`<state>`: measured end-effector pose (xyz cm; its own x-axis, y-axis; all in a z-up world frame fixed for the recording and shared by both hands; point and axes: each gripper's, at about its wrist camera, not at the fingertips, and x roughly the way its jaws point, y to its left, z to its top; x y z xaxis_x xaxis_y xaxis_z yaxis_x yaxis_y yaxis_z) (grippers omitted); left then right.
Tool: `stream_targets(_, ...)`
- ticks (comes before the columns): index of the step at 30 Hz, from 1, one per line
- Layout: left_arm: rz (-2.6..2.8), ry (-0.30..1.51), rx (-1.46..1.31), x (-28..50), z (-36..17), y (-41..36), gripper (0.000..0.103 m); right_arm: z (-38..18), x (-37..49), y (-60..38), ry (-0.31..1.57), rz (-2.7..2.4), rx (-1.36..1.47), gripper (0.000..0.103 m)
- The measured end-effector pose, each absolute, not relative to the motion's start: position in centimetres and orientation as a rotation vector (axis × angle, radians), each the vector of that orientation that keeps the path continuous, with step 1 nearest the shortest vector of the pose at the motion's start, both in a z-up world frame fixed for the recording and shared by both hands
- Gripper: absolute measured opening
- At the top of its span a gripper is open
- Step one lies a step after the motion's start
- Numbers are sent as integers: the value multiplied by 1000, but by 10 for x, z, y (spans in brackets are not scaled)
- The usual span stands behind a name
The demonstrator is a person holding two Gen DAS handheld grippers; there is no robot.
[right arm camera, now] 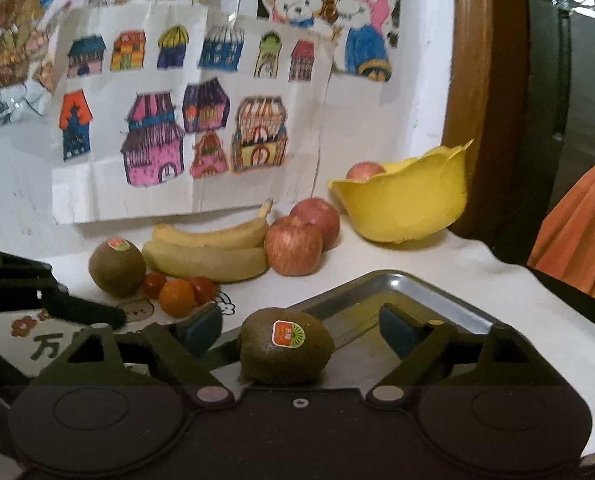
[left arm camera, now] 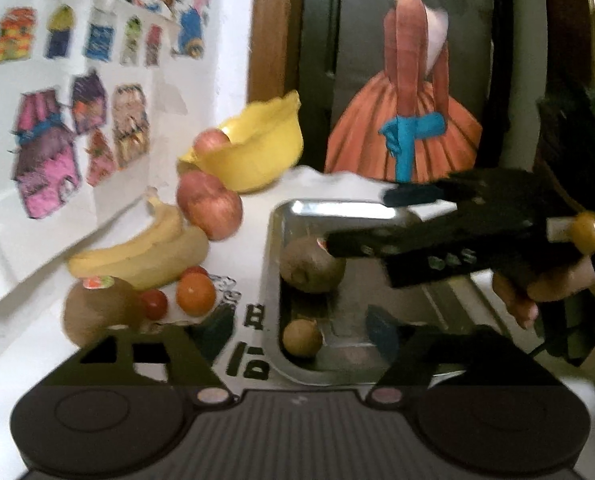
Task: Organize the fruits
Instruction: 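Carry both kiwis over the metal tray and open both tools to release them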
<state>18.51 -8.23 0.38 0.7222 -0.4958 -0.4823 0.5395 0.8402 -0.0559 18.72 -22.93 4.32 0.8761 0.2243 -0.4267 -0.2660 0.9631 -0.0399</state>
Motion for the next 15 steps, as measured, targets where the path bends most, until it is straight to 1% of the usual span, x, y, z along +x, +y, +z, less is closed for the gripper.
stream_targets(2, -547, 466, 72, 174, 10, -73, 93, 50, 171, -230, 401, 242, -104, 98)
stream_targets(5, -516, 429, 55, 161, 17, -61, 99, 62, 145, -232, 359, 224, -93, 102)
stream_targets(6, -507, 417, 49, 155, 20, -57, 101, 66, 136, -232, 347, 220, -87, 102)
stream_targets(11, -468, 366, 40, 127, 32, -34, 103, 82, 84, -223, 286, 189, -72, 102)
stream_targets(15, -442, 361, 32, 110, 34, -17, 103, 84, 50, -207, 282, 154, -79, 102)
